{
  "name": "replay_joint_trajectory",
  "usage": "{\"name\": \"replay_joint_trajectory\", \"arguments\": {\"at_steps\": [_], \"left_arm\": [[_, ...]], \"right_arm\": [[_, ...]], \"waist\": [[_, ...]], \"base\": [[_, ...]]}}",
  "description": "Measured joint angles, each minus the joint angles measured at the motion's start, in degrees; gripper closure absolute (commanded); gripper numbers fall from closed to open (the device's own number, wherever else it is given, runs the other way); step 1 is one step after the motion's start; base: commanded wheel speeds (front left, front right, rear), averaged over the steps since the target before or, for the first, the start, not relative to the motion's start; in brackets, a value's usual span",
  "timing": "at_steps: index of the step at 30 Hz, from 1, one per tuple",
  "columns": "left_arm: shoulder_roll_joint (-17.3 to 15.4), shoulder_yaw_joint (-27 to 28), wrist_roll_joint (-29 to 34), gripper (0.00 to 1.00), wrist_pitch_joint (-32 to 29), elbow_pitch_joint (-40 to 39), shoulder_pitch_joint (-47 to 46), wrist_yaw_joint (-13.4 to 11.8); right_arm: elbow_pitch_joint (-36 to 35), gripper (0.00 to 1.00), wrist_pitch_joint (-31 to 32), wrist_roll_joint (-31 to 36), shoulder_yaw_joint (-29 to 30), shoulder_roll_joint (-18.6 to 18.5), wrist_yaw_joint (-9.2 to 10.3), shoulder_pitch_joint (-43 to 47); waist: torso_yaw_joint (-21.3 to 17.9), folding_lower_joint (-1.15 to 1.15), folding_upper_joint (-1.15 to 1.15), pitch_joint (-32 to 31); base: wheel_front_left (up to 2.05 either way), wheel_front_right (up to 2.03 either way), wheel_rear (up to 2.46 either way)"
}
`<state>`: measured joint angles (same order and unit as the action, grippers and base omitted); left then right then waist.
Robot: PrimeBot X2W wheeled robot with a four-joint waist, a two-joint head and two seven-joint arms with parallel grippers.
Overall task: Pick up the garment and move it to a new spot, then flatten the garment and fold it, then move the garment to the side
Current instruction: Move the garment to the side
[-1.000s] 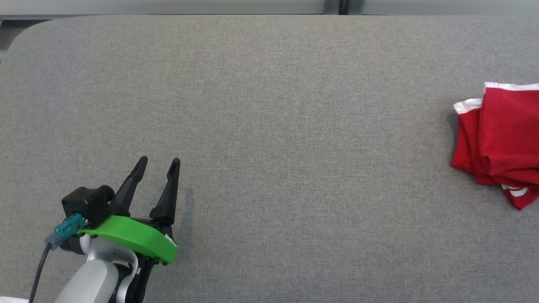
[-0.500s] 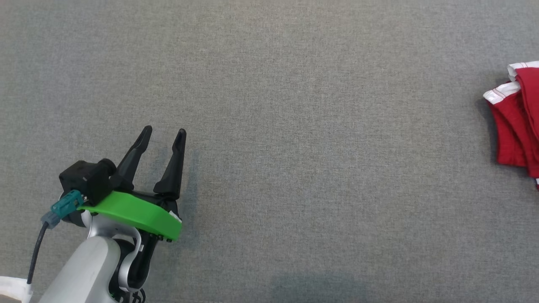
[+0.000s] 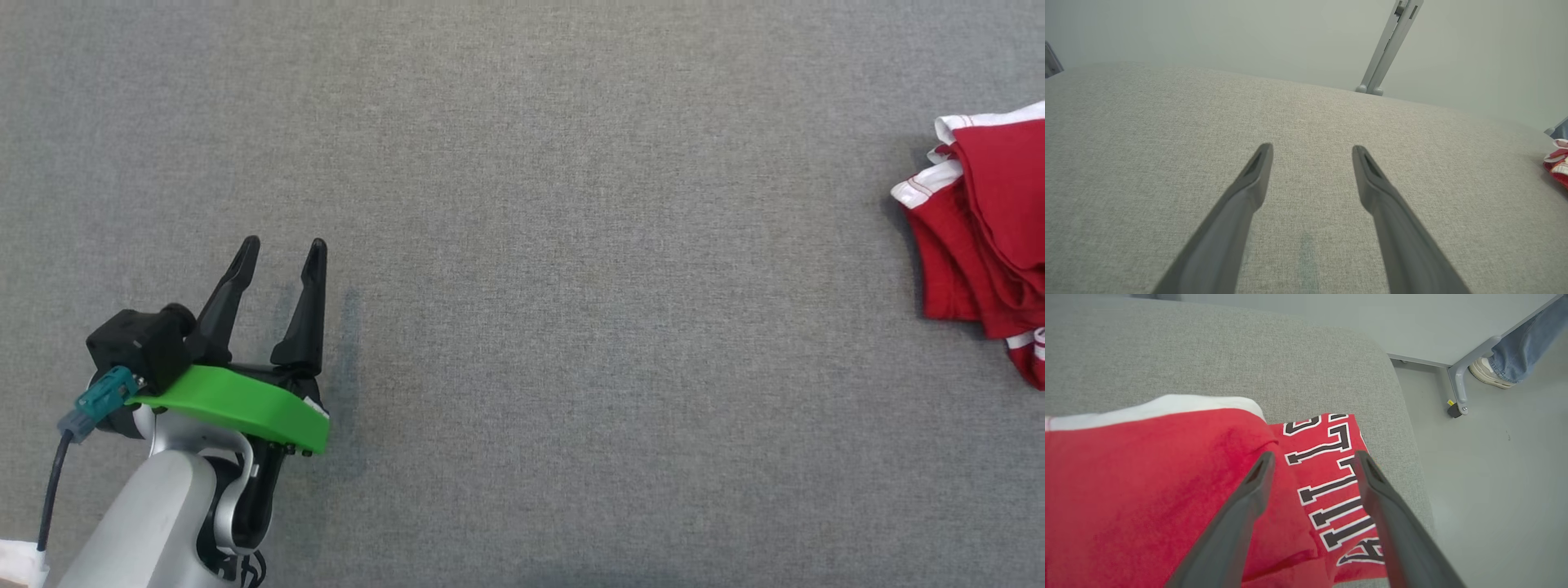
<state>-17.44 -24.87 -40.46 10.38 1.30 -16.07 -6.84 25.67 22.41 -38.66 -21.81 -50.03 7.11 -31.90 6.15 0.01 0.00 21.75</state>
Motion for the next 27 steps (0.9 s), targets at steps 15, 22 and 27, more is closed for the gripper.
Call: {"name": "replay_joint_trajectory", "arguments": {"at_steps": [15,22,27], "left_arm": [[-0.2,1.3,1.6,0.0,2.3,5.8,5.4,0.0],[-2.1,1.4,5.1,0.0,2.9,8.8,9.0,0.0],[-2.7,2.4,6.4,0.0,3.4,10.5,12.8,0.0]], "right_arm": [[-7.2,0.0,-22.2,4.4,0.8,10.0,0.04,1.6],[-5.6,0.0,-31.7,6.0,3.7,16.8,0.05,10.4],[-4.8,0.0,-36.4,8.0,4.2,22.0,0.05,17.7]], "waist": [[-3.1,-0.01,0.0,-8.6],[-4.2,-0.01,0.0,-13.5],[-5.0,-0.01,0.0,-16.7]], "base": [[0.0,0.0,0.0],[0.0,0.0,0.0],[0.0,0.0,0.0]]}}
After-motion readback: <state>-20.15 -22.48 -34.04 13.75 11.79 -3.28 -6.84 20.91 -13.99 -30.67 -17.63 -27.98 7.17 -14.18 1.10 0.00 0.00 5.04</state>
